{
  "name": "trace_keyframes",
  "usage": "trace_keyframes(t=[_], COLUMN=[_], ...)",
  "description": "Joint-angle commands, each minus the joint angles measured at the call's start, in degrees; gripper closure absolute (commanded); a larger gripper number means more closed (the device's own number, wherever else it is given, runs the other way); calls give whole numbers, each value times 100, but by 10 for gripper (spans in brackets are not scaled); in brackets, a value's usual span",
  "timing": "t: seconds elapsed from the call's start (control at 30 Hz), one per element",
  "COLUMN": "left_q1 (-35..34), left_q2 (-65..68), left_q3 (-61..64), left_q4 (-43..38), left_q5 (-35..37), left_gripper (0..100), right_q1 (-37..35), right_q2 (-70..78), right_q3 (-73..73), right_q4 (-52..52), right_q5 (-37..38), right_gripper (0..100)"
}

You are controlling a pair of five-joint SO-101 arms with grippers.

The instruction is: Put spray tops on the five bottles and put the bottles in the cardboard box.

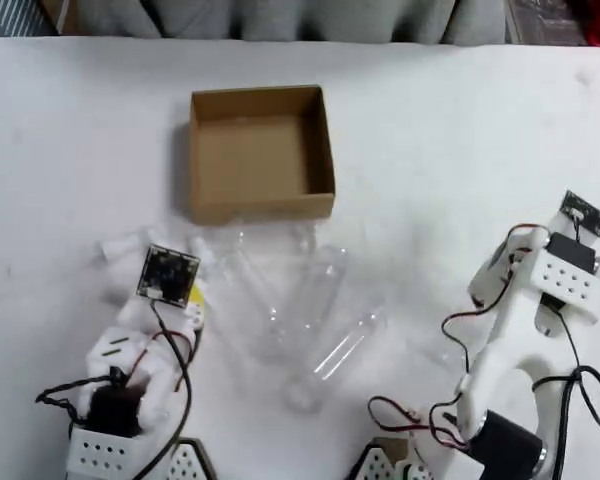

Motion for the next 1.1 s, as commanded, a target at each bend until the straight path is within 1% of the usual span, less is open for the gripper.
trace_keyframes(t=[0.0, 0.13, 0.37, 0.5, 0.67, 1.0, 1.07], left_q1=[-13, -4, -4, -4, -4, -4, -4], left_q2=[-66, -66, -66, -66, -66, -66, -66], left_q3=[-26, -26, -35, -35, -35, -35, -35], left_q4=[-123, -18, 26, 18, 26, 26, 26], left_q5=[-53, -53, -53, -53, -53, -53, -53], left_gripper=[980, 980, 980, 980, 980, 980, 980], right_q1=[-66, -92, -66, -75, -92, -110, -224], right_q2=[-215, -92, 971, 1182, 1385, 1657, 1657], right_q3=[-18, 0, -88, -360, -387, -484, -475], right_q4=[-382, -752, -1253, -1042, -1209, -1226, -1218], right_q5=[-246, -343, -343, -343, -343, -308, -290], right_gripper=[770, 769, 769, 771, 770, 772, 773])
